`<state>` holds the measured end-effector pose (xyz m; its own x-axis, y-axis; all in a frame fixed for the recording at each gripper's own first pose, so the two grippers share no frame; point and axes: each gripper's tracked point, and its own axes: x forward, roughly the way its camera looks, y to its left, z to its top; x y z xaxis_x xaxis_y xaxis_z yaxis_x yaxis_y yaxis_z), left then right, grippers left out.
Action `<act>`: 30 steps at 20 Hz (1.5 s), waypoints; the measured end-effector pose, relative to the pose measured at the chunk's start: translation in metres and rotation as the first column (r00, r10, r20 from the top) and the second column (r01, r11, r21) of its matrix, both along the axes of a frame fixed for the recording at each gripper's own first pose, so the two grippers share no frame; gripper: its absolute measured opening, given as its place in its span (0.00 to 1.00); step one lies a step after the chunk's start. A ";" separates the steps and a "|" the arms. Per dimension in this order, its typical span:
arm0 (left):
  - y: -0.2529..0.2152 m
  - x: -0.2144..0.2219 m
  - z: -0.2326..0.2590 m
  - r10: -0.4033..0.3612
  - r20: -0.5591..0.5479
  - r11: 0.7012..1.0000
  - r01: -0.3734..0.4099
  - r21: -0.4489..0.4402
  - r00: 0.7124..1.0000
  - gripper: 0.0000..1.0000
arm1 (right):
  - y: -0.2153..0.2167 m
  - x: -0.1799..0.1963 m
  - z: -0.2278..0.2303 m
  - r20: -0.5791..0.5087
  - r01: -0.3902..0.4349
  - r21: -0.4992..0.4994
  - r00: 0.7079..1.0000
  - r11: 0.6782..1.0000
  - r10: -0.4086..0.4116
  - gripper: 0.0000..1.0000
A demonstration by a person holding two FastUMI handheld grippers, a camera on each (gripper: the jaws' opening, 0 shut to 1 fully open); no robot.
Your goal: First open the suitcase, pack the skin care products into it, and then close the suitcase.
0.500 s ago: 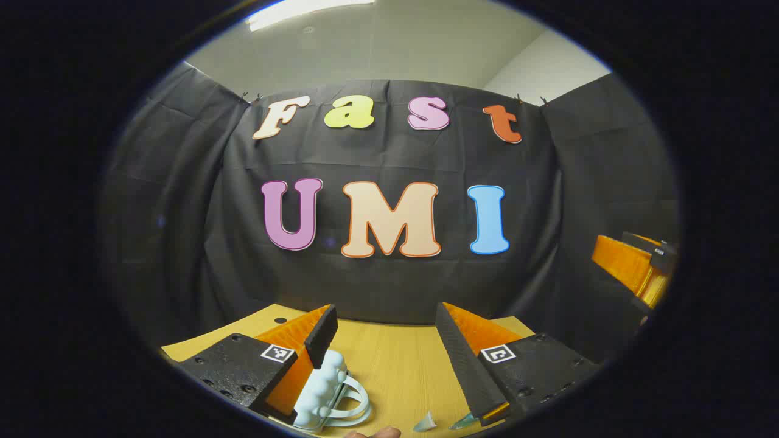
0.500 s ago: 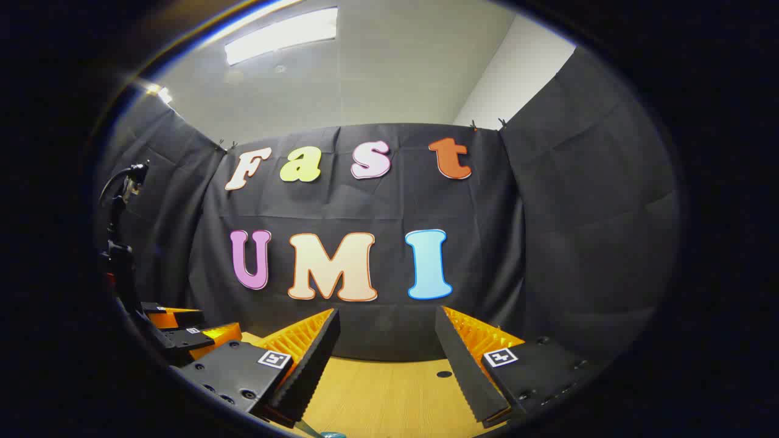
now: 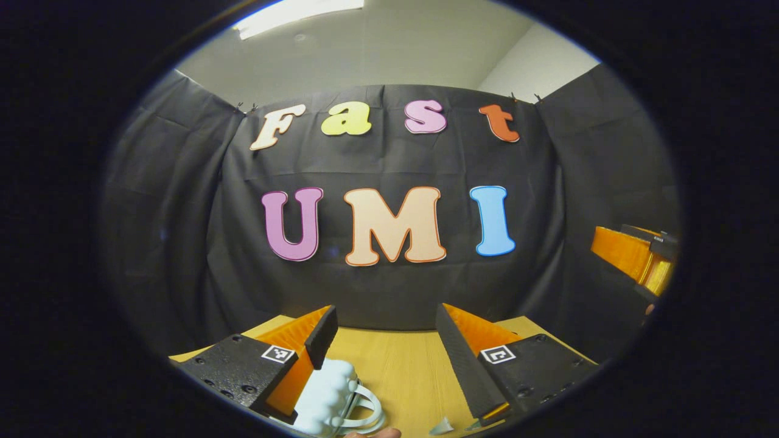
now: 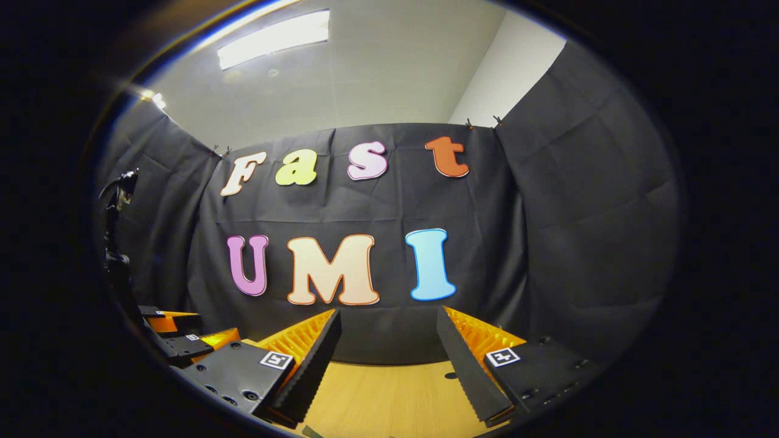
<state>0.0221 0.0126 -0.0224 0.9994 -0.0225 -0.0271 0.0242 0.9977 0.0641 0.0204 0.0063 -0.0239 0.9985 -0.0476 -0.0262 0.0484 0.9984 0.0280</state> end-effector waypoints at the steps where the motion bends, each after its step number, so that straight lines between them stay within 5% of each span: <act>1: 0.003 0.003 -0.019 0.002 -0.061 1.000 -0.001 0.003 0.998 0.95 | 0.003 0.000 -0.009 -0.026 -0.002 0.001 1.000 1.000 0.002 0.99; 6: 0.016 0.024 -0.119 0.005 -0.309 1.000 -0.006 -0.005 0.951 0.95 | 0.003 0.004 -0.045 -0.130 0.015 -0.050 0.991 0.999 -0.021 0.99; 15: 0.027 0.028 -0.232 0.004 -0.638 0.998 -0.041 -0.043 0.770 0.96 | 0.004 0.002 -0.094 -0.284 0.044 -0.104 0.956 0.994 -0.072 0.99; 21: 0.016 0.025 -0.273 -0.022 -0.747 0.998 -0.030 -0.056 0.664 0.92 | 0.003 0.001 -0.098 -0.292 0.064 -0.126 0.951 0.990 -0.099 1.00; 25: 0.007 0.012 -0.297 -0.059 -0.821 0.990 -0.072 -0.121 0.567 0.93 | -0.002 -0.002 -0.099 -0.296 0.085 -0.127 0.948 0.988 -0.119 1.00; 27: 0.004 0.011 -0.300 -0.085 -0.832 0.989 -0.057 -0.138 0.548 0.91 | -0.003 -0.003 -0.100 -0.296 0.090 -0.134 0.947 0.987 -0.127 1.00; 30: 0.011 0.007 -0.305 -0.067 -0.852 0.993 -0.052 -0.110 0.519 0.73 | -0.004 -0.006 -0.103 -0.299 0.093 -0.137 0.945 0.986 -0.131 1.00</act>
